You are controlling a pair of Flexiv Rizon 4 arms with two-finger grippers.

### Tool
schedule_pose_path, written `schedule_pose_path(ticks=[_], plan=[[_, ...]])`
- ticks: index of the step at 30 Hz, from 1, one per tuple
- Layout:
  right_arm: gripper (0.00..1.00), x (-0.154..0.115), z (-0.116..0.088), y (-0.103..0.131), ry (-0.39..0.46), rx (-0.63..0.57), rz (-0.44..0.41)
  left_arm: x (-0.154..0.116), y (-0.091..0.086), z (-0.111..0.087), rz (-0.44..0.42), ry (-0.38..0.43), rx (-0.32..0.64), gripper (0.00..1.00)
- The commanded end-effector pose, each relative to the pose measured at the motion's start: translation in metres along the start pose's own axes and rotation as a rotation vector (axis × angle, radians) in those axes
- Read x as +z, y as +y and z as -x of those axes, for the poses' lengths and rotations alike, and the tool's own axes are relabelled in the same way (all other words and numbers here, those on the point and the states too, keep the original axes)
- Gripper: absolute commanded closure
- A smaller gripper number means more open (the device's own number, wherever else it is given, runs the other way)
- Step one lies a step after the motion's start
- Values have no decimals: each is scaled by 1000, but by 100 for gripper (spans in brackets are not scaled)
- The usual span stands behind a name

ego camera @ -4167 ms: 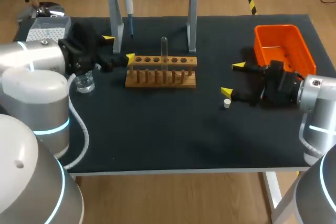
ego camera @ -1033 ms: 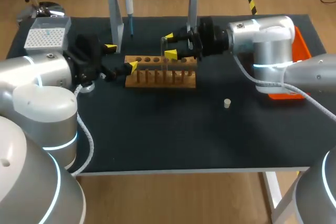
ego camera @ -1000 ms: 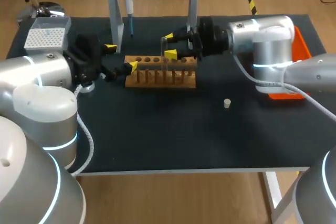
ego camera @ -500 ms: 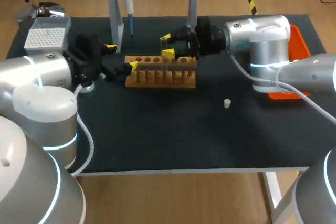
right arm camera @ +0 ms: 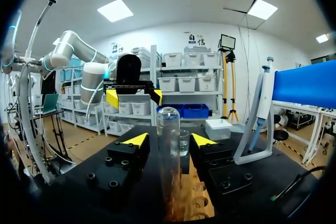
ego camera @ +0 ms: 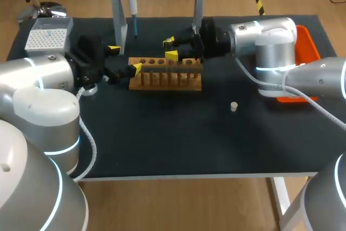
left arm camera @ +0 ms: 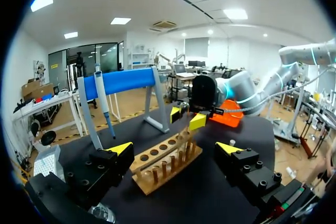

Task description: Invert the test tube, pick up the pipette, mount the tip to pipette, aspirate from beaker and dispense into the tube, eject the tip, return the pipette, and cap with the stopper.

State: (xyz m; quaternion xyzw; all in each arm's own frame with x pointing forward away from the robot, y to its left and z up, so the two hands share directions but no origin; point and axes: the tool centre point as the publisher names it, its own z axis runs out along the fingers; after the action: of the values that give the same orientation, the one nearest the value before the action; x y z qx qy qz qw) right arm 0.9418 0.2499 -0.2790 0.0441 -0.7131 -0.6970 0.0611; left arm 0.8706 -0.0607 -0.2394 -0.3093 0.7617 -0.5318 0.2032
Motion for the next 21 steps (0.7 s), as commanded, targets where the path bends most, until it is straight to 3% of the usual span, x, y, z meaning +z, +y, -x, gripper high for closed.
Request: schedule_pose_path(ticks=[1,7,13,17,21], plan=[[53,1,2,-1,6,1,0,1,2,0,-6,-1,0,0],[64,1,1,-1,6,1,-1,1,2,0,-6,-1,0,0],[82,1,1,-2,1,0,-3,1,2,0,-6,-1,0,0],[100,1,2,-2,0,-1,-3,1,2,0,-6,-1,0,0],[100,1,1,-1,-1,-1,-1,1,2,0,-6,-1,0,0]])
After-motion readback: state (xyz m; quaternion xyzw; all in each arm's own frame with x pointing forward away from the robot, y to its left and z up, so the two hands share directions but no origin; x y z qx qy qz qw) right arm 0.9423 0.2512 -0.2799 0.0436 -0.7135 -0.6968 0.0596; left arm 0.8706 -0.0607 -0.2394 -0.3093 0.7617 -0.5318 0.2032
